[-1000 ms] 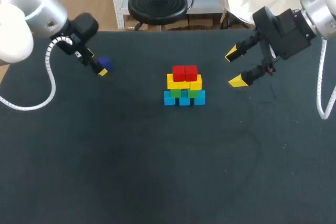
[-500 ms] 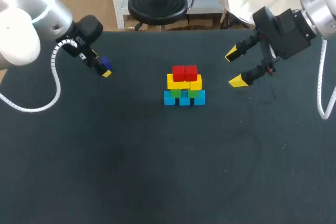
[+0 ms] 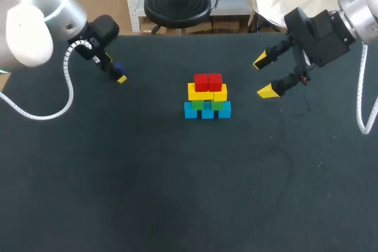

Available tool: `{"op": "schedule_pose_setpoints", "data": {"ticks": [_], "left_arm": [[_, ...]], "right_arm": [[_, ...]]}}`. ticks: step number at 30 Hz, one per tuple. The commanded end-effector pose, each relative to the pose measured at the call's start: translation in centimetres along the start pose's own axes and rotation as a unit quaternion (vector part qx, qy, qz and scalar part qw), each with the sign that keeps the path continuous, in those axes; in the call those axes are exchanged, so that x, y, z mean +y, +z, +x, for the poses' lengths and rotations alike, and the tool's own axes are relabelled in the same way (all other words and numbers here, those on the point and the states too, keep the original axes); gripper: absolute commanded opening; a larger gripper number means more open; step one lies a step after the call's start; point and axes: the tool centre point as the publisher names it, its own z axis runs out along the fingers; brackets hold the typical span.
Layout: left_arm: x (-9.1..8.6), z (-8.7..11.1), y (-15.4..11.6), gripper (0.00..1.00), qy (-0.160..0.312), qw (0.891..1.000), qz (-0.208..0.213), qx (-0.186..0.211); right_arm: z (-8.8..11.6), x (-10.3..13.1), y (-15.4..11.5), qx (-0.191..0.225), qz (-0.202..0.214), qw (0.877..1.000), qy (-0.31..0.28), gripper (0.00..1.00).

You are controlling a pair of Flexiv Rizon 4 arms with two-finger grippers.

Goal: Place the blue cubes, place green cubes on the blue cubes, place the yellow cubes on the green cubes, then place the red cubes on the yellow cubes, and place purple cube on the red cubes.

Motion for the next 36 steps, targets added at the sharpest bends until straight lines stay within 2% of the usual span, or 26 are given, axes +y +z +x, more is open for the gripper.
{"op": "schedule_pose_setpoints", "data": {"ticks": [1, 4, 5, 8, 9, 10, 17, 19, 22, 23, 24, 29, 36], "left_arm": [[0.4, -0.3, 0.1, 1.0, 0.001, 1.0, 0.0, 0.003], [0.3, -0.4, 0.1, 1.0, 0.002, 1.0, -0.003, 0.004], [0.4, -0.4, 0.3, 0.97, 0.003, 1.0, -0.003, 0.005], [0.5, -0.3, 0.6, 0.76, -0.001, 1.0, -0.002, 0.009], [0.4, -0.3, 0.7, 0.65, -0.001, 1.0, -0.001, 0.009], [0.4, -0.3, 0.7, 0.61, -0.001, 1.0, -0.001, 0.009], [0.3, -0.3, 0.9, 0.47, 0.002, 1.0, -0.001, 0.014], [0.3, -0.3, 0.9, 0.4, 0.003, 1.0, -0.002, 0.015], [0.1, -0.3, 1.2, 0.25, 0.007, 1.0, -0.008, 0.025], [0.1, -0.2, 1.3, 0.1, 0.008, 1.0, -0.008, 0.025], [0.0, -0.2, 1.5, 0.0, 0.008, 1.0, -0.007, 0.026], [-0.7, -0.6, 1.1, 0.0, 0.025, 1.0, 0.009, 0.015], [-2.2, -2.4, -1.6, 0.0, 0.061, 0.998, 0.023, -0.017]], "right_arm": [[0.0, 0.0, 0.0, -0.001, 0.0, 1.0, -0.001, 1.0], [0.0, 0.0, 0.0, -0.001, 0.0, 1.0, -0.001, 1.0], [0.0, 0.0, 0.0, -0.001, 0.0, 1.0, -0.001, 1.0], [0.0, 0.0, 0.0, -0.001, 0.0, 1.0, -0.001, 1.0], [0.0, 0.0, 0.0, -0.001, 0.0, 1.0, -0.001, 1.0], [0.0, 0.0, 0.0, -0.001, 0.0, 1.0, -0.001, 1.0], [0.0, 0.0, 0.0, -0.001, 0.0, 1.0, -0.001, 1.0], [0.0, 0.0, 0.0, -0.001, 0.0, 1.0, -0.001, 1.0], [0.0, 0.0, 0.0, -0.001, 0.0, 1.0, -0.001, 1.0], [0.0, 0.0, 0.0, -0.001, 0.0, 1.0, -0.001, 1.0], [0.0, 0.0, 0.0, -0.001, 0.0, 1.0, -0.001, 1.0], [0.0, 0.0, 0.0, -0.001, 0.0, 1.0, -0.001, 1.0], [0.0, 0.0, 0.0, -0.001, 0.0, 1.0, -0.001, 1.0]]}}
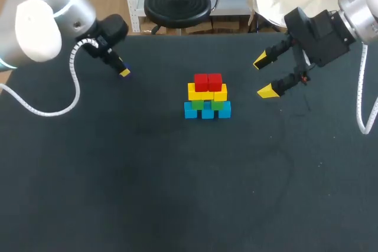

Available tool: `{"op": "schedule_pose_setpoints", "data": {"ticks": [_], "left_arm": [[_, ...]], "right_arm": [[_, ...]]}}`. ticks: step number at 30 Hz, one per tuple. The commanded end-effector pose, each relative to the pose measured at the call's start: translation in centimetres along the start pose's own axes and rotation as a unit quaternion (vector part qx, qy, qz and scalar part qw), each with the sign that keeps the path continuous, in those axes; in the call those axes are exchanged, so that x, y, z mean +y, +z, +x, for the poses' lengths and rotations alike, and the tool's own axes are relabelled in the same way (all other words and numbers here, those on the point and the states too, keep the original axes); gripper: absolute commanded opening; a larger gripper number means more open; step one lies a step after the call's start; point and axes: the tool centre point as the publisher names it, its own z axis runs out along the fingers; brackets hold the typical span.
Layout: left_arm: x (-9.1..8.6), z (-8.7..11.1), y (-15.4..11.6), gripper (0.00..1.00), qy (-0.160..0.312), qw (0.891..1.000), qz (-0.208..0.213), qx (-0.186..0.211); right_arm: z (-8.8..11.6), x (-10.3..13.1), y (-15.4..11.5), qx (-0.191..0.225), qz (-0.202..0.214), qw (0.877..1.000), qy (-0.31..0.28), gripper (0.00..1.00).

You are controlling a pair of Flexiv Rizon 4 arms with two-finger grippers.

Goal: Place the blue cubes, place green cubes on the blue cubes, place the yellow cubes on the green cubes, then place the red cubes on the yellow cubes, and place purple cube on the red cubes.

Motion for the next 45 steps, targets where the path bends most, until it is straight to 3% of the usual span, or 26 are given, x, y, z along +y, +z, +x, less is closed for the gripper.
{"op": "schedule_pose_setpoints", "data": {"ticks": [1, 7, 21, 29, 45], "left_arm": [[-1.1, -0.5, -2.1, 0.0, 0.017, 1.0, 0.003, -0.014], [-2.8, -2.7, -4.4, 0.0, 0.05, 0.998, 0.006, -0.021], [-7.9, -7.2, -5.3, 0.0, 0.139, 0.989, 0.04, -0.023], [-10.0, -9.6, -7.6, 0.0, 0.187, 0.982, 0.023, -0.01], [-10.2, -9.9, -8.0, 0.0, 0.191, 0.981, 0.017, -0.01]], "right_arm": [[0.0, 0.0, 0.0, -0.001, 0.0, 1.0, -0.001, 1.0], [0.0, 0.0, 0.0, -0.001, 0.0, 1.0, -0.001, 1.0], [0.0, 0.0, 0.0, -0.001, 0.0, 1.0, -0.001, 1.0], [0.0, 0.0, 0.0, -0.001, 0.0, 1.0, -0.001, 1.0], [0.0, 0.0, 0.0, -0.001, 0.0, 1.0, -0.001, 1.0]]}}
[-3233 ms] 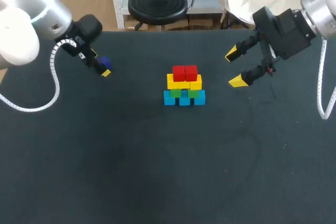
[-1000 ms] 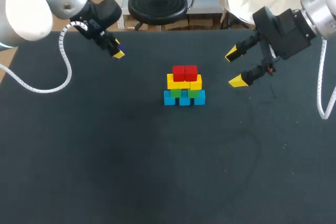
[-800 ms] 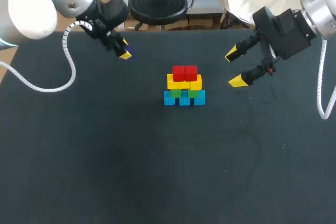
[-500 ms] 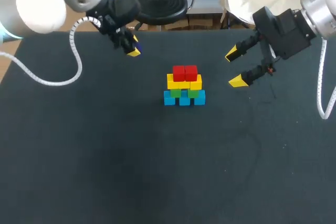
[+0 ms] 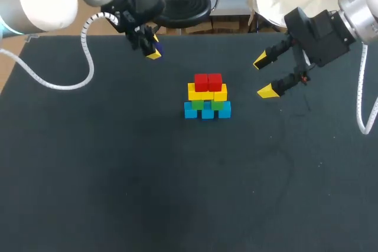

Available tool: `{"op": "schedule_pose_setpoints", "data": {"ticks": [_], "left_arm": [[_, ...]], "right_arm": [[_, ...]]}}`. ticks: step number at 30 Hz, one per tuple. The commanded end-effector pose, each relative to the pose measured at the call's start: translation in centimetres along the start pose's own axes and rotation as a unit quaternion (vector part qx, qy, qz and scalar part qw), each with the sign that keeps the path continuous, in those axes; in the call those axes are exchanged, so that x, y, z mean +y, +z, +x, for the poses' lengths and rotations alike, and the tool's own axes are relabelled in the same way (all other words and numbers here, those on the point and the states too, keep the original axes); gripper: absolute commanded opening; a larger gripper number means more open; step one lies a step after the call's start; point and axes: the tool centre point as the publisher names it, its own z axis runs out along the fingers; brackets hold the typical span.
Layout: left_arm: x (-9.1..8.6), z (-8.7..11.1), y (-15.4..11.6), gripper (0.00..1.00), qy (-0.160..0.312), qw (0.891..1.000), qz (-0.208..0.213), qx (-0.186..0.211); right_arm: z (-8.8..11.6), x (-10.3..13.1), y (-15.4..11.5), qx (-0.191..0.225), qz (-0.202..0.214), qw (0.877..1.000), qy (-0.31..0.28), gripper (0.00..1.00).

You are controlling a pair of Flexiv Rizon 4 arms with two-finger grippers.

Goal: Place the blue cubes, place green cubes on the blue cubes, place the yellow cubes on the green cubes, then place the red cubes on the yellow cubes, and place purple cube on the red cubes.

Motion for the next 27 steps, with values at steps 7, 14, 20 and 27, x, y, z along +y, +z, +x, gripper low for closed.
{"op": "schedule_pose_setpoints", "data": {"ticks": [7, 14, 20, 27], "left_arm": [[-0.1, 0.1, 0.0, 0.0, 0.0, 1.0, -0.001, 0.0], [-0.1, 0.1, 0.0, 0.0, 0.0, 1.0, -0.001, 0.0], [-1.0, -0.9, -0.8, 0.0, -0.003, 1.0, -0.013, 0.002], [-3.4, -2.8, -2.6, 0.0, -0.014, 1.0, -0.012, 0.01]], "right_arm": [[0.0, 0.0, 0.0, -0.001, 0.0, 1.0, -0.001, 1.0], [0.0, 0.0, 0.0, -0.001, 0.0, 1.0, -0.001, 1.0], [0.0, 0.0, 0.0, -0.001, 0.0, 1.0, -0.001, 1.0], [0.0, 0.0, 0.0, -0.001, 0.0, 1.0, -0.001, 1.0]]}}
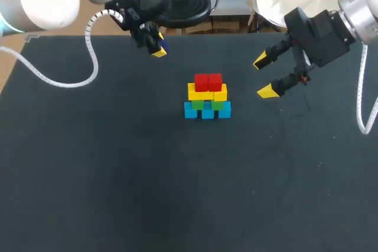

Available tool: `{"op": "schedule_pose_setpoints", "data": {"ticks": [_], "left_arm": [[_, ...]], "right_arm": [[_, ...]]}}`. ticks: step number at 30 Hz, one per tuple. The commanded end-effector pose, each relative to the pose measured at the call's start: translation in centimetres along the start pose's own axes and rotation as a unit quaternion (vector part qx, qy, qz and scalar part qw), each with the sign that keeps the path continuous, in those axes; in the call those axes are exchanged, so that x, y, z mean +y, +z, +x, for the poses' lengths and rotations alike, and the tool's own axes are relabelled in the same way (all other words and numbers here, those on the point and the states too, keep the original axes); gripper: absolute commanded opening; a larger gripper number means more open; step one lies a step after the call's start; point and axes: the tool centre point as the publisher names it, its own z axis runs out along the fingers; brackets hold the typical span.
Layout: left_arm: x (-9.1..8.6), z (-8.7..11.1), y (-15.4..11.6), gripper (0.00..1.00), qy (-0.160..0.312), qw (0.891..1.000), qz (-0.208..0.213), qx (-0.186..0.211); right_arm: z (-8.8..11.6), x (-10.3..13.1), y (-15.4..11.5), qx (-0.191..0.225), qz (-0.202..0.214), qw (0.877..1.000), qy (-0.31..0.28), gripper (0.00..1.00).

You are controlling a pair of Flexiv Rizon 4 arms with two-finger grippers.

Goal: Place the blue cubes, place green cubes on the blue cubes, place the yellow cubes on the green cubes, then place the red cubes on the yellow cubes, and place purple cube on the red cubes.

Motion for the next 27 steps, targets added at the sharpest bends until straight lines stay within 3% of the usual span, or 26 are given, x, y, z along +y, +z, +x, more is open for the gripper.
{"op": "schedule_pose_setpoints", "data": {"ticks": [1, 4, 11, 14, 17, 27], "left_arm": [[-2.2, -0.8, -1.5, 0.0, -0.013, 1.0, -0.003, 0.016], [-3.3, -1.4, -1.3, 0.0, -0.035, 0.998, 0.019, 0.038], [-5.7, -2.4, -1.5, 0.0, -0.044, 0.997, 0.06, 0.021], [-7.0, -3.1, -1.7, 0.0, -0.024, 0.997, 0.07, 0.02], [-8.4, -3.8, -1.6, 0.0, 0.003, 0.997, 0.076, -0.012], [-8.4, -3.8, -1.6, 0.0, 0.003, 0.997, 0.076, -0.012]], "right_arm": [[0.0, 0.0, 0.0, -0.001, 0.0, 1.0, -0.001, 1.0], [0.0, 0.0, 0.0, -0.001, 0.0, 1.0, -0.001, 1.0], [0.0, 0.0, 0.0, -0.001, 0.0, 1.0, -0.001, 1.0], [0.0, 0.0, 0.0, -0.001, 0.0, 1.0, -0.001, 1.0], [0.0, 0.0, 0.0, -0.001, 0.0, 1.0, -0.001, 1.0], [0.0, 0.0, 0.0, -0.001, 0.0, 1.0, -0.001, 1.0]]}}
